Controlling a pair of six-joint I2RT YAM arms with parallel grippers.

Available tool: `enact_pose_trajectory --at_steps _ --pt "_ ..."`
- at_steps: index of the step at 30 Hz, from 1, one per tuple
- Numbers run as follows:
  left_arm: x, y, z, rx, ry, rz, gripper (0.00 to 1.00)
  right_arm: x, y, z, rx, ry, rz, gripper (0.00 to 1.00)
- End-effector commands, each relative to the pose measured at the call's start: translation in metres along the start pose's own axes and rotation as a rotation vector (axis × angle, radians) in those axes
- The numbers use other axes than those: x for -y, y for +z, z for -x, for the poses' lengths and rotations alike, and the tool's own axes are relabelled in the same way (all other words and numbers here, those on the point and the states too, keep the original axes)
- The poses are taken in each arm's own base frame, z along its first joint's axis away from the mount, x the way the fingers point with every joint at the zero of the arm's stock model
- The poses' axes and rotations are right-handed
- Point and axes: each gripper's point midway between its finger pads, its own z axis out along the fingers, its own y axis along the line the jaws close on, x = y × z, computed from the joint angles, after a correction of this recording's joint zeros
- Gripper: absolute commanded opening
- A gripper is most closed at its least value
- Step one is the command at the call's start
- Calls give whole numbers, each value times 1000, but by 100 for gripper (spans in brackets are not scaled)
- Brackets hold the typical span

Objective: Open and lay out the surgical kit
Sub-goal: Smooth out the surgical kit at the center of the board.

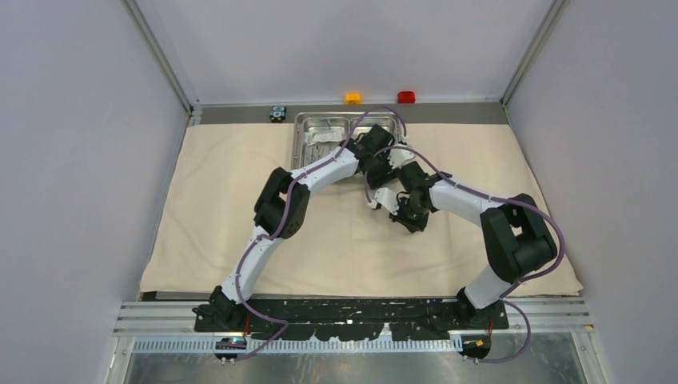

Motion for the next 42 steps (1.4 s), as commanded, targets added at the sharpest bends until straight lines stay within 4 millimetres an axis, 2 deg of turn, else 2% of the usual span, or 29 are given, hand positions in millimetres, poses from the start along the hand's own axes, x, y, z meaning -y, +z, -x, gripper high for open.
enact_pose_trajectory --at_steps 1,7,16,25,31,36,39,42 --pt "18 18 -43 -127 -58 -63 62 -61 4 -53 -253 -91 231 3" --pt "21 20 -45 -131 -74 -71 62 -77 1 -58 -338 -231 261 2" --pt "22 22 -47 -144 -84 -73 62 -118 7 -54 -434 -388 372 1" --pt "19 22 -48 -156 -82 -64 62 -123 10 -52 -440 -427 390 1" --pt "21 26 -57 -181 -69 -67 62 -128 11 -48 -452 -473 413 1" --pt "26 22 -59 -182 -53 -92 63 -121 1 -21 -360 -473 346 1" --pt "29 17 -55 -172 -44 -115 64 -107 -10 7 -239 -436 247 1" --pt "33 9 -51 -158 -37 -140 64 -86 -30 33 -74 -330 162 2"
